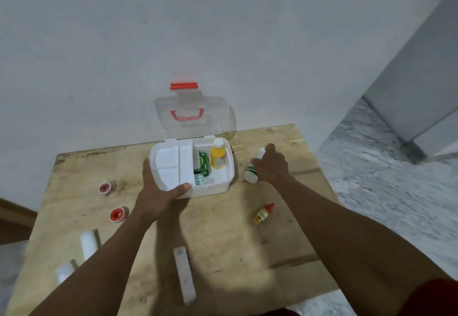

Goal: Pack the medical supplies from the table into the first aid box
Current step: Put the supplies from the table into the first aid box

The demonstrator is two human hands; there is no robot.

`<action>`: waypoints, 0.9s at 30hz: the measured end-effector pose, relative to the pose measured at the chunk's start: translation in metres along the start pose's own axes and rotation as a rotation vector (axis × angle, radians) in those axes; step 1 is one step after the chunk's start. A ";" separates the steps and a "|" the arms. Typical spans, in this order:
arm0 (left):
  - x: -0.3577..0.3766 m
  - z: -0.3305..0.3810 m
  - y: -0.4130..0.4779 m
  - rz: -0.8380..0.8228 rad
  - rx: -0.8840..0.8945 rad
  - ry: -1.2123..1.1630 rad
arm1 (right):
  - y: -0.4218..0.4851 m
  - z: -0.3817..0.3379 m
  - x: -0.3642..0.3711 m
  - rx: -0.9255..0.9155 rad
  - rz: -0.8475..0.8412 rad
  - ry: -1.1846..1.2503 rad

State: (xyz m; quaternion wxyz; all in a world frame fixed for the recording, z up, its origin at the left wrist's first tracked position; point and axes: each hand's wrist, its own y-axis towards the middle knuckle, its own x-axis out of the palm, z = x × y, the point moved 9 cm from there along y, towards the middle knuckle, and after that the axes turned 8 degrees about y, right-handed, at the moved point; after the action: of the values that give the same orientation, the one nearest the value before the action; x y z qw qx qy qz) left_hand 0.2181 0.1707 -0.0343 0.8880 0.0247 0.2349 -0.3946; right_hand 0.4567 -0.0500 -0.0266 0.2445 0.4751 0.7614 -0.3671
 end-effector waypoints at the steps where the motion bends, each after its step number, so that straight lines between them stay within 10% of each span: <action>1: 0.001 0.002 0.000 -0.006 0.012 -0.014 | 0.006 0.001 0.002 0.009 -0.030 -0.001; 15: 0.003 0.010 0.004 -0.025 0.048 0.005 | 0.046 0.006 0.026 0.004 -0.184 0.104; 27: 0.000 0.007 -0.002 -0.013 0.041 -0.057 | -0.019 -0.056 -0.037 -0.186 0.131 0.608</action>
State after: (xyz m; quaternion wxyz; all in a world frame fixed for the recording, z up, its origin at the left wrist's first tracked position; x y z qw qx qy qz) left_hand 0.2193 0.1676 -0.0282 0.8909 0.0300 0.2017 -0.4058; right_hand 0.4540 -0.0315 0.0403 0.0715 0.5866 0.7976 -0.1207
